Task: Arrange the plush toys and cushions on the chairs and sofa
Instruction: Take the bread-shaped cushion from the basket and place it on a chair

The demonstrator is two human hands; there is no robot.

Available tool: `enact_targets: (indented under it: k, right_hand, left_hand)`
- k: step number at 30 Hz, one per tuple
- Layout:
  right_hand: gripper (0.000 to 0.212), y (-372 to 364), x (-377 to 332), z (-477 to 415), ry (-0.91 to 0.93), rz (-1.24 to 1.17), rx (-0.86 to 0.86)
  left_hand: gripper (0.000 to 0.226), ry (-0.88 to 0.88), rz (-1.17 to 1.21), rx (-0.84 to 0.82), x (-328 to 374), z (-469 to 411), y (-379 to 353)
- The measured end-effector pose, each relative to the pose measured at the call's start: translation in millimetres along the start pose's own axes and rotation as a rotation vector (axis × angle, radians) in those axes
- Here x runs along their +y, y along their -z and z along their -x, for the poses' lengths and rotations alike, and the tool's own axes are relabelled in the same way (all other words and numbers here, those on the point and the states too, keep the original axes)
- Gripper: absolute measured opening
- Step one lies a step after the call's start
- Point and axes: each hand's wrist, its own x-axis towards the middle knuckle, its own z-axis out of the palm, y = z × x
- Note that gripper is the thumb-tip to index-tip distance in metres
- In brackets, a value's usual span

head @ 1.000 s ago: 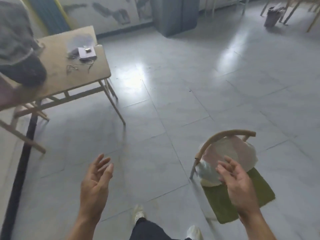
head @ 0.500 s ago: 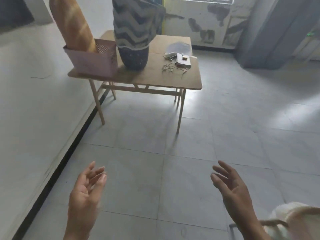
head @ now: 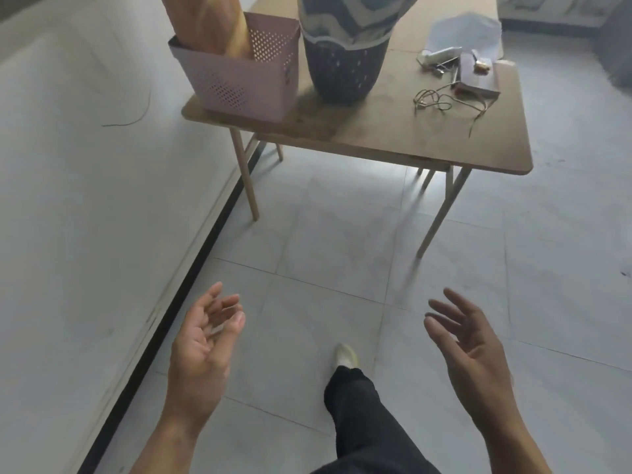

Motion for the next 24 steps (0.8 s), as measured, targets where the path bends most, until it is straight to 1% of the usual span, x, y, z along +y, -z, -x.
enact_targets:
  k: [3,8,13,16,19,21,24]
  right_hand:
    - [0.058,-29.9,-25.6,-84.0,0.003,0.018,-0.065]
    - [0.059,-87.6,-111.8,-206.7,0.119,0.034,-0.185]
    - [0.052,-154.7,-169.5,-291.0,0.182,0.059,-0.272]
    - [0.049,-204.7,-180.6,-337.3,0.176,0.087,-0.272]
    - [0.048,-259.4,-189.8,-382.3,0.163,0.125,-0.227]
    - [0.05,-299.1,-206.3,-416.9,0.162,0.166,-0.168]
    - [0.051,-337.1,-240.2,-455.4,0.166,0.19,-0.144]
  left_hand:
    - [0.046,-0.02,-0.024,0.006,32.4,-64.8,-18.8]
    - [0.048,-0.094,-0.011,0.112,91.7,-159.2,-16.9]
    - [0.051,-0.083,0.044,0.223,100.8,-238.5,-0.3]
    - [0.048,-0.035,0.061,0.236,89.2,-298.4,10.5]
    - [0.047,-0.033,0.064,0.222,80.3,-376.2,24.7]
    - [0.046,-0.034,0.042,0.203,86.7,-444.2,42.6]
    - [0.046,-0.072,0.005,0.144,109.8,-523.9,61.4]
